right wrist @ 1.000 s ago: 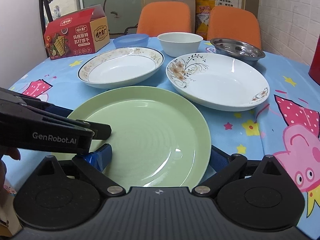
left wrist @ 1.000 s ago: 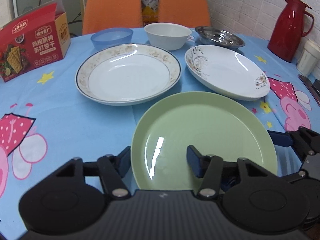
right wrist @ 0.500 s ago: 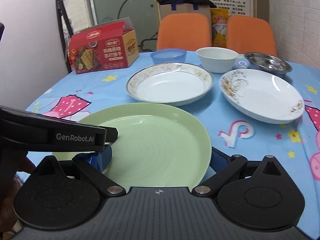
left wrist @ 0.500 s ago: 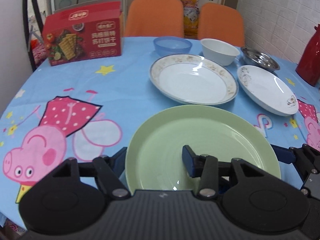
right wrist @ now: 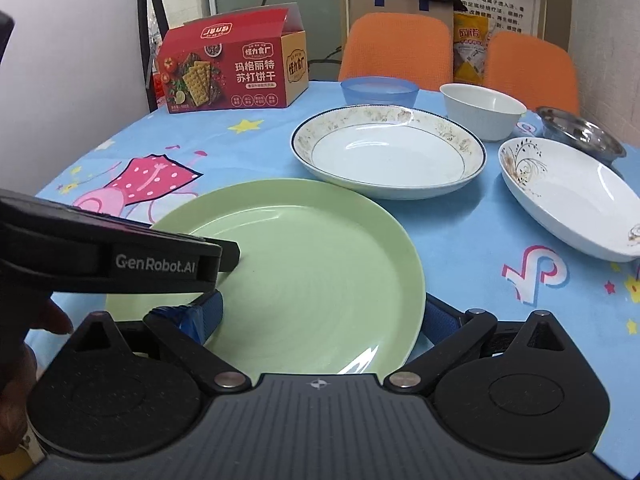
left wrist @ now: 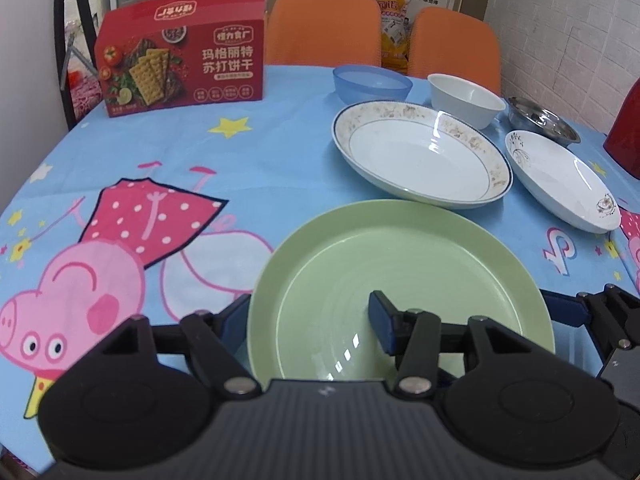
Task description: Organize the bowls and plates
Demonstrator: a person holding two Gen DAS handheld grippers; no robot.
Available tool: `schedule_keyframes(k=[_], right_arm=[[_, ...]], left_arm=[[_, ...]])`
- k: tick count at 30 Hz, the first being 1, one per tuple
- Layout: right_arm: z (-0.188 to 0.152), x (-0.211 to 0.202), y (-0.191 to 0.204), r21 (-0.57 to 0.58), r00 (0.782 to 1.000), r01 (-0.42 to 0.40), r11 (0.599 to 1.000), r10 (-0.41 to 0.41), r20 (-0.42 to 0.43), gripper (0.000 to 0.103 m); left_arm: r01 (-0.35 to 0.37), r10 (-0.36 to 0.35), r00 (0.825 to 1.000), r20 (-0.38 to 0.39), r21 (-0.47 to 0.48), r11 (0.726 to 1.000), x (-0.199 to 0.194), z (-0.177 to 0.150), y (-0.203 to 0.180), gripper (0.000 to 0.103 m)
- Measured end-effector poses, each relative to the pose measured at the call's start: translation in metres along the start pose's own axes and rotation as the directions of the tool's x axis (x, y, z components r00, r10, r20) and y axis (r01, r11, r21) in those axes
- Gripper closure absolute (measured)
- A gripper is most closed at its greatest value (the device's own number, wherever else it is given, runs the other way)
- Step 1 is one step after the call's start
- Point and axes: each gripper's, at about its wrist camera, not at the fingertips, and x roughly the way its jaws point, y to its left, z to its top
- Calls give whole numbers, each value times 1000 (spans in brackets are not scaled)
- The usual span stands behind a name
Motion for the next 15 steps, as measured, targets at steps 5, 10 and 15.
schedule_keyframes(k=[5,10,15], right_arm=[[7,-9,-21,72,998,-62,996,61,20,17],[26,-30,-49,81,993,26,996,-35,115,15],[52,-16,-75,74,990,47,996,-57,132,15]], left_arm=[[104,-103,995,16,-100,990,-7,10,20,32],[94,-87,993,74,-104,990,-11,34,29,31],[91,-82,993,87,-100,991,2,57,32,31]])
